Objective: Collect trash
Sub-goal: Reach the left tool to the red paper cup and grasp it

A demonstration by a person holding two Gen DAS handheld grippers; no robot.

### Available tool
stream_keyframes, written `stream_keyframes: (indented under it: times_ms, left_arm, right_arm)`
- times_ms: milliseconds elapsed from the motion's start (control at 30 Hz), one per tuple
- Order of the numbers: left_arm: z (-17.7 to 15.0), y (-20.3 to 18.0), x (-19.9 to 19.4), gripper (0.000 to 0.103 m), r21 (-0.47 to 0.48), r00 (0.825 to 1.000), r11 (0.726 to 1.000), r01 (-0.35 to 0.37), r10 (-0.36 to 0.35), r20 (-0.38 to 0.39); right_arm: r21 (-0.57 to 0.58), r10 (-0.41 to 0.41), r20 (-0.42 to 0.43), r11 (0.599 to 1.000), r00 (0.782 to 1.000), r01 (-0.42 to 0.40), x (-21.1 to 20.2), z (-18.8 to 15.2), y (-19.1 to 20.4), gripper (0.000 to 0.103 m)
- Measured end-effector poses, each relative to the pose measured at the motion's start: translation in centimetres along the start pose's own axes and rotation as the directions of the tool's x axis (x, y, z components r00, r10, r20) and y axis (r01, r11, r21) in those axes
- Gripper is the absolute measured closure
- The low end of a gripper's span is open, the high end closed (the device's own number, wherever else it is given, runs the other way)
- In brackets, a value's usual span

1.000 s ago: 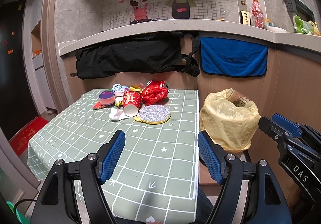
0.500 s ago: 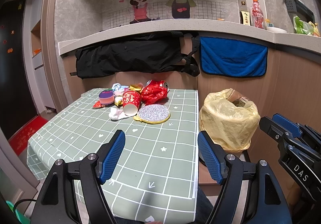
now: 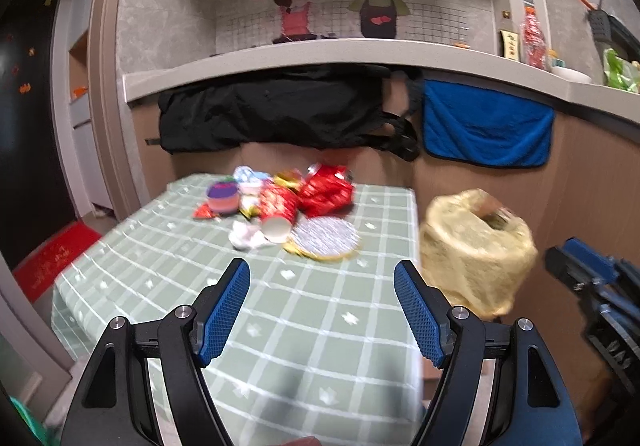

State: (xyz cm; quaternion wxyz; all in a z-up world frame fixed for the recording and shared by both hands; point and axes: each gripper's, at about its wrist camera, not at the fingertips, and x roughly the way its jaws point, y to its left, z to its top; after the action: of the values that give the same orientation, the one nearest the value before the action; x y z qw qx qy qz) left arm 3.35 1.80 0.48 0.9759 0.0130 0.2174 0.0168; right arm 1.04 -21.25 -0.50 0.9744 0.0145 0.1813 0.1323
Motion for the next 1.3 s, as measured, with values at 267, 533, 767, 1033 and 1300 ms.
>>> stream_keyframes:
  times_ms: [267,533,767,1033,1300]
  left_arm:
    - [4.0,8.4,6.7,0.028,-0.075,1.000,0.997,-0.012,0.013,0.016]
    - [4.5,14.5,16.4,0.034,-0.228,0.979,0.967,0.110,-0.145,-0.143]
    - [5.3,13.0,22.7,0.035,-0.336,0.911,0.913,0.233,-0.326,-0.254]
    - [6.2,11.2,29.9,0.035,-0.280,0.906,0.948,0.150,-0.245,-0.345]
    - [5.6,11.6,33.4,0.046,-0.326,0.865,0.938,0.117,-0.257,-0.431]
  right_arm:
    - [-0.106,0.062,-0.025,0.992,0.998,-0.065,7.6,5.1,2.9,0.065]
    - [-0.129,0.113,-0.084,0.984,0.990,-0.123,16.8,7.8,5.3,0.065]
    - [-0.043,0.138,-0.162,0.988,0.977,-0.147,22.5,8.2,4.1,0.065]
    - [-0.010,0.114,-0.211,0.993,0.971,-0.119,24.2,7.3,2.4,0.065]
    - [-0.030,0.212,-0.315,0.972,0.925,-0.233,26.5,6.3,3.4,0.065]
